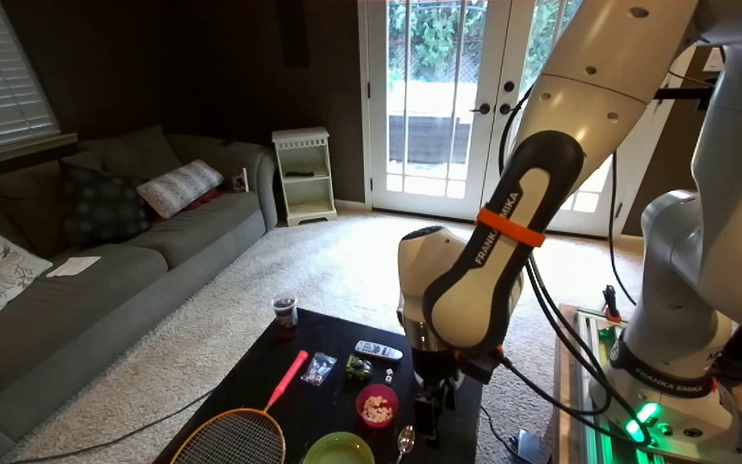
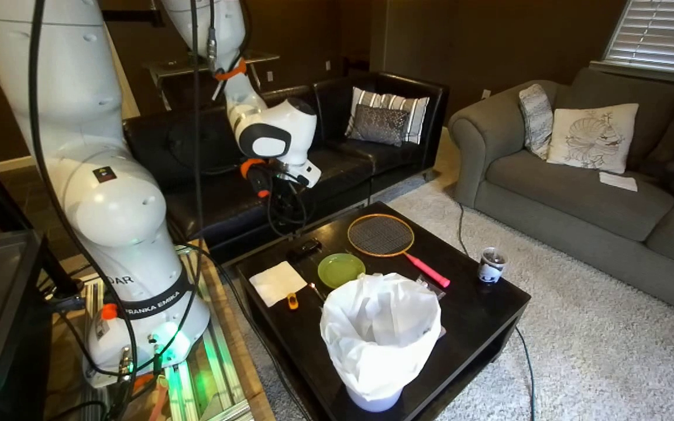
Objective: Turn the small orange object on the table
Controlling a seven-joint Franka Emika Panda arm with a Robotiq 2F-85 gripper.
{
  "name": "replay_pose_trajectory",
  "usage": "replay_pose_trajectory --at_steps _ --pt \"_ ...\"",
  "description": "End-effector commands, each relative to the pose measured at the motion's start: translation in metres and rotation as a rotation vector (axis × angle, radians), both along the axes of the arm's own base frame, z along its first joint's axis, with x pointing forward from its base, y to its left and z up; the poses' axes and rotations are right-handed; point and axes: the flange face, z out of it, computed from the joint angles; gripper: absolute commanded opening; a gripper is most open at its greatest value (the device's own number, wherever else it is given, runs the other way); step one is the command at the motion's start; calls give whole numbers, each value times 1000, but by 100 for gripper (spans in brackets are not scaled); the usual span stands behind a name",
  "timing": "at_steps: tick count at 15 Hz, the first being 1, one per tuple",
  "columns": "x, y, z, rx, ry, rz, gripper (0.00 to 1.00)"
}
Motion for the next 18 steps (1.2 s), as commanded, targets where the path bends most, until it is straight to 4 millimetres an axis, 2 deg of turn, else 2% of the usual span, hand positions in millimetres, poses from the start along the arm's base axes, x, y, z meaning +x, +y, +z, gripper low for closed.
replay_pose_trajectory --at_steps 1,5,6,9,13,18 --pt "-2 17 -29 -62 -88 -168 100" --pt "4 14 -65 -132 -188 -308 100" --pt "2 12 -43 -102 -166 -254 100" --pt "0 9 -64 -132 -174 -293 100" --pt "2 8 -68 -141 -165 -321 100" --pt "-6 16 -105 -162 -50 -437 100"
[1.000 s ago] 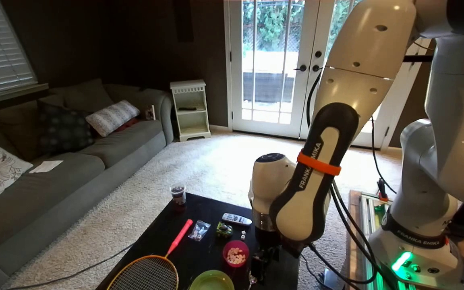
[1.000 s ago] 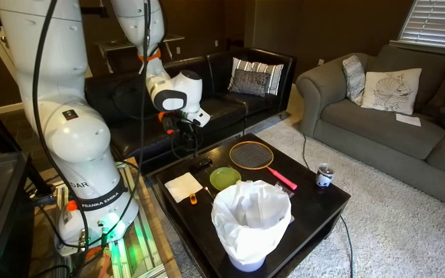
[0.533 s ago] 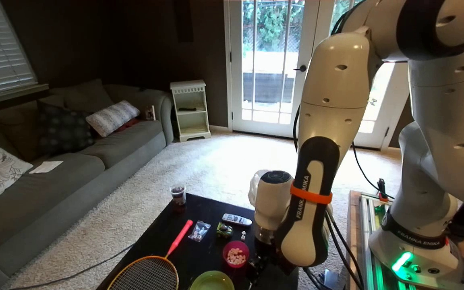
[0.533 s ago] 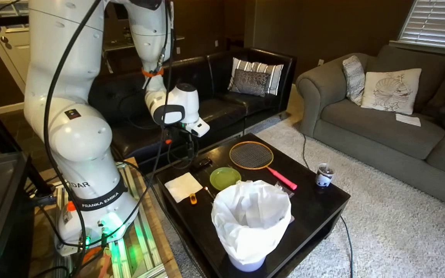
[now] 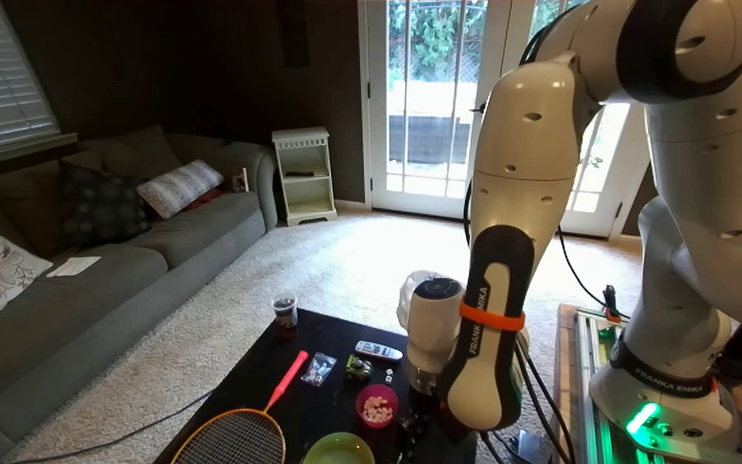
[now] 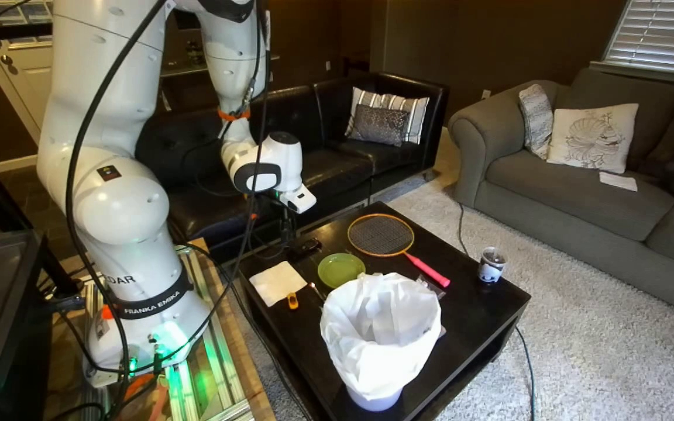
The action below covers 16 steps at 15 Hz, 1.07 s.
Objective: Turn the small orange object on the table
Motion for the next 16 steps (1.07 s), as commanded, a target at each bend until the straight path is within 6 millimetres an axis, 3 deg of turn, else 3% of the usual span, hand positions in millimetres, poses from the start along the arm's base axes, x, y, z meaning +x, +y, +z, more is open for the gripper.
replay_pose_trajectory --at_steps 1,9,16 --pt "-4 11 -31 11 74 -111 100" --pt "4 28 -96 82 109 -255 100" --pt "2 20 -155 84 113 -410 100"
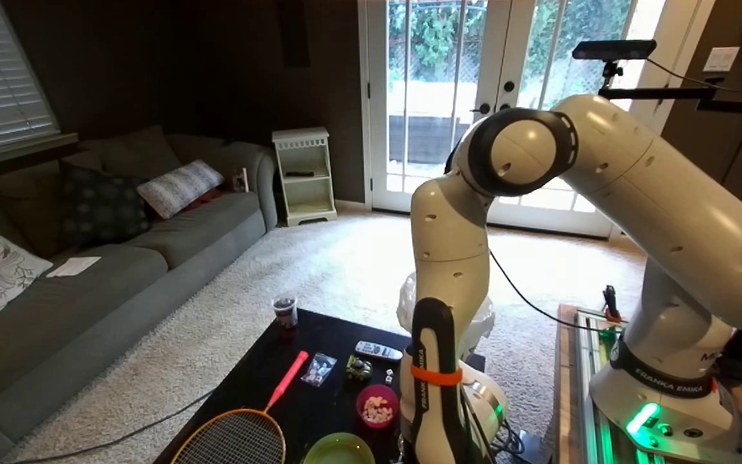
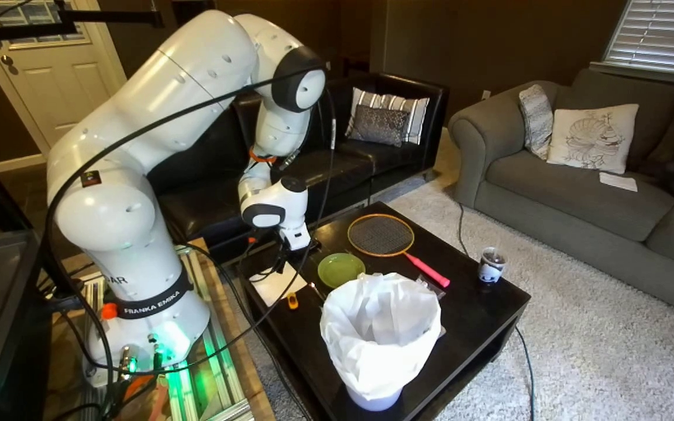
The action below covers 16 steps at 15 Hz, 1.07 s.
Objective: Turn the small orange object on the table
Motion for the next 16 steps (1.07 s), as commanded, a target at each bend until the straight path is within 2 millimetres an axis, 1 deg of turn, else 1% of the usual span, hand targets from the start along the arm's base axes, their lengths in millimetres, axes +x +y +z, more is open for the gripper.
replay_pose_trajectory --at_steps 1,9,16 --pt "-3 2 -34 1 12 -95 100" --pt "-8 -4 -71 -49 55 -257 100" --pt "-9 3 -99 -80 74 -338 100"
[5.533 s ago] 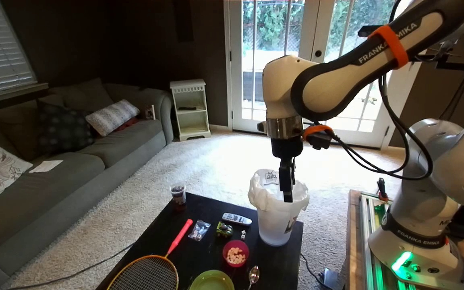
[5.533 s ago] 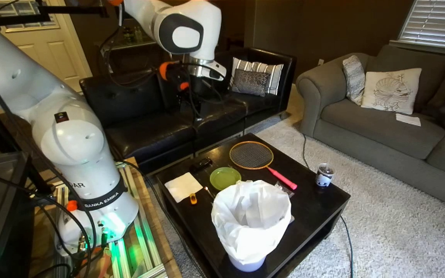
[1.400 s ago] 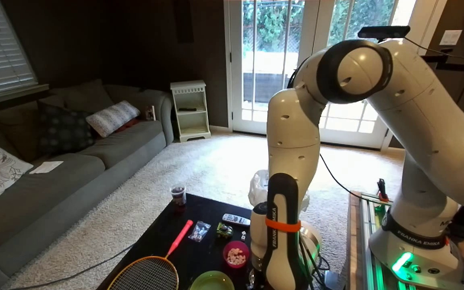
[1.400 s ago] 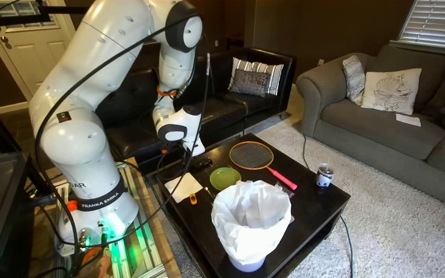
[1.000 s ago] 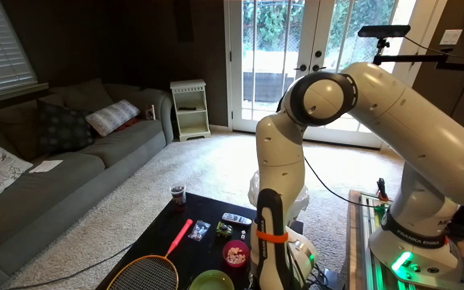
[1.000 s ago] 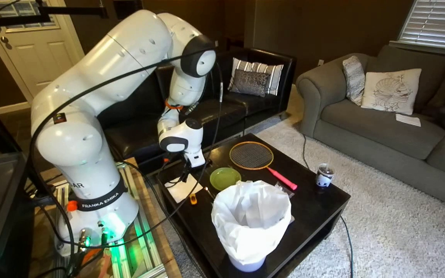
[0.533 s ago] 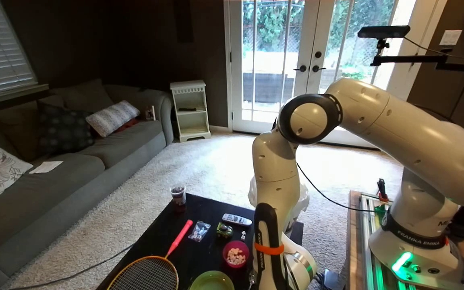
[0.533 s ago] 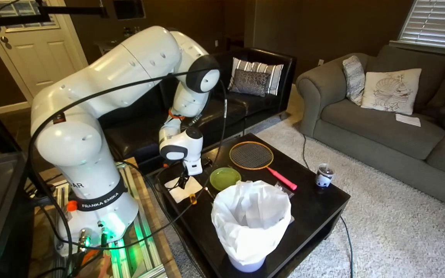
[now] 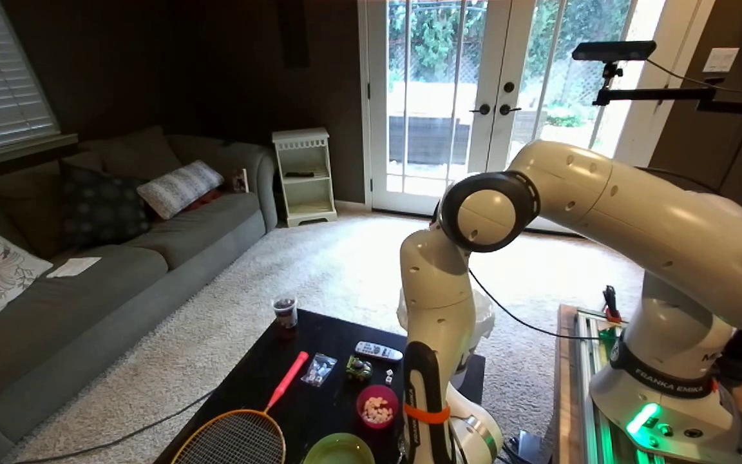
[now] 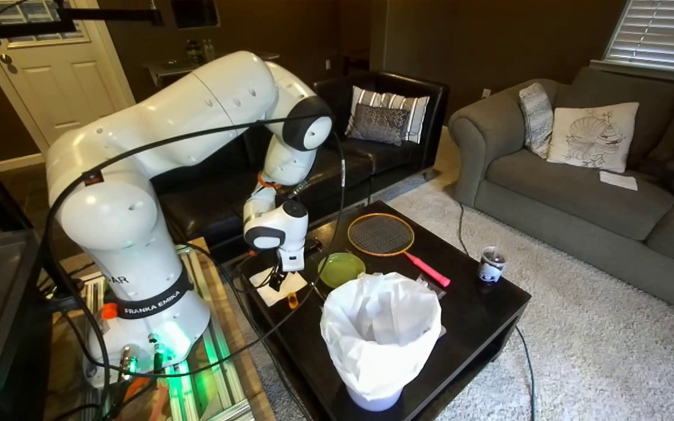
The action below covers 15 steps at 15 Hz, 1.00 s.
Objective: Turn the small orange object on the table
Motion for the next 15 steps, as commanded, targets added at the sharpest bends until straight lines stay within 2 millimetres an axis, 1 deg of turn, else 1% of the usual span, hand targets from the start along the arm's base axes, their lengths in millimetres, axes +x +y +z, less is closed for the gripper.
replay_pose_trajectory --at_steps 1,4,8,15 --pt "-1 10 -21 -33 -4 -44 100" --pt "-3 13 -31 -51 -14 -58 100" --pt "-1 14 -41 -75 -47 -90 100" --pt "3 1 -53 -110 -93 -162 100"
